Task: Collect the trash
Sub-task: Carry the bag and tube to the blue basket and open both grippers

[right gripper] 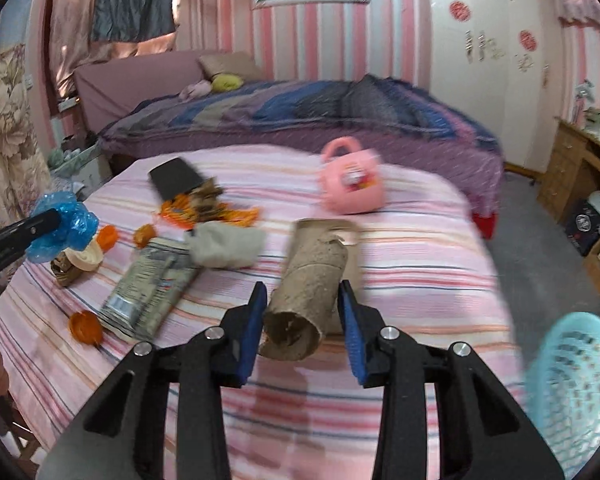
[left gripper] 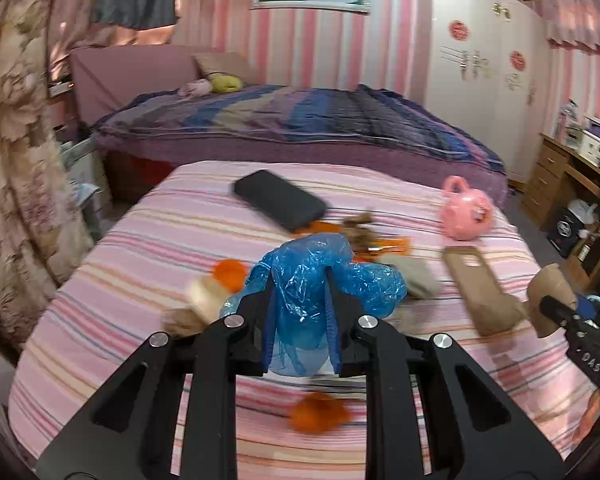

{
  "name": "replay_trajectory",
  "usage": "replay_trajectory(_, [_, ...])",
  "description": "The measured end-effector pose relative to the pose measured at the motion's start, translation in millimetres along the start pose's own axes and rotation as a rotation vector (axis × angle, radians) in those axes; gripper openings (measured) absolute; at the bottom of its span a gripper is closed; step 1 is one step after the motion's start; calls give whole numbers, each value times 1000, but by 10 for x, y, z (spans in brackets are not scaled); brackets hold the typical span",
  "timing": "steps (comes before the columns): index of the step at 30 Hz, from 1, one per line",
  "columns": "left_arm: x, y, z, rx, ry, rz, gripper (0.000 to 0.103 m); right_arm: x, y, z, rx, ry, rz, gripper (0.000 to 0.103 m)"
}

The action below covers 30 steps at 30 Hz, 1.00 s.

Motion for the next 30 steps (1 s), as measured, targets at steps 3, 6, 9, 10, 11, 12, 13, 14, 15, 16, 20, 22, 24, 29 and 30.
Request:
replay_trajectory(3, [50, -429, -74, -28, -16, 81, 20, 219, -356, -58, -10, -33, 44, 37])
replay_trajectory(6, [92, -869, -133, -68, -22, 135, 20, 399, -811, -148, -16, -63, 111, 37])
replay_trajectory(9, [154, -1354, -185, -116, -35, 185, 20, 529, -1299, -189, -56, -79, 164, 37])
replay_trajectory(10, [170, -1491, -199, -127, -40, 197, 20, 572, -1493, -198, -77, -83, 184, 37])
replay_trajectory(11, [185, -1719, -226, -137, -43, 224, 20, 603, -1644, -198, -92, -86, 200, 37])
replay_trajectory(12, [196, -1866, -233, -138, -42, 249, 20, 654, -1857, -199, -114, -88, 222, 37])
replay_trajectory(13, [207, -2095, -247, -140, -39, 289, 20, 679, -1957, -190, -123, -89, 232, 37])
replay_trajectory(14, [228, -2298, -257, -146, -39, 322, 20, 714, -2102, -181, -137, -90, 248, 37])
replay_trajectory(15, [260, -2468, -256, -156, -42, 345, 20, 744, -2227, -166, -147, -91, 263, 37])
replay_trajectory(16, [284, -2632, -255, -171, -46, 364, 20, 784, -2392, -140, -160, -90, 284, 37])
replay_trajectory(20, [359, -3429, -205, -243, -45, 449, 20, 893, -2876, -31, -198, -83, 343, 37])
replay_trajectory(22, [387, -3697, -150, -260, -35, 487, 20, 950, -3069, 30, -223, -81, 364, 37])
replay_trajectory(24, [382, -4001, -90, -286, -21, 518, 20, 1003, -3233, 77, -247, -85, 378, 37])
replay_trajectory(29, [233, -4477, 39, -325, 29, 575, 47, 1053, -3473, 118, -316, -98, 384, 37])
replay_trajectory(30, [183, -4497, 45, -333, 30, 557, 68, 1057, -3486, 126, -322, -100, 384, 37])
Point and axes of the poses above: each gripper's, at about its wrist camera, not at the fingertips, and x roughly against the way its jaws point, y to its left, z to its underside, the point moved 10 cm from there along -x, roughly the way its jaws point, and after that the axes turned 12 degrees about -x, right-handed, at the moved point
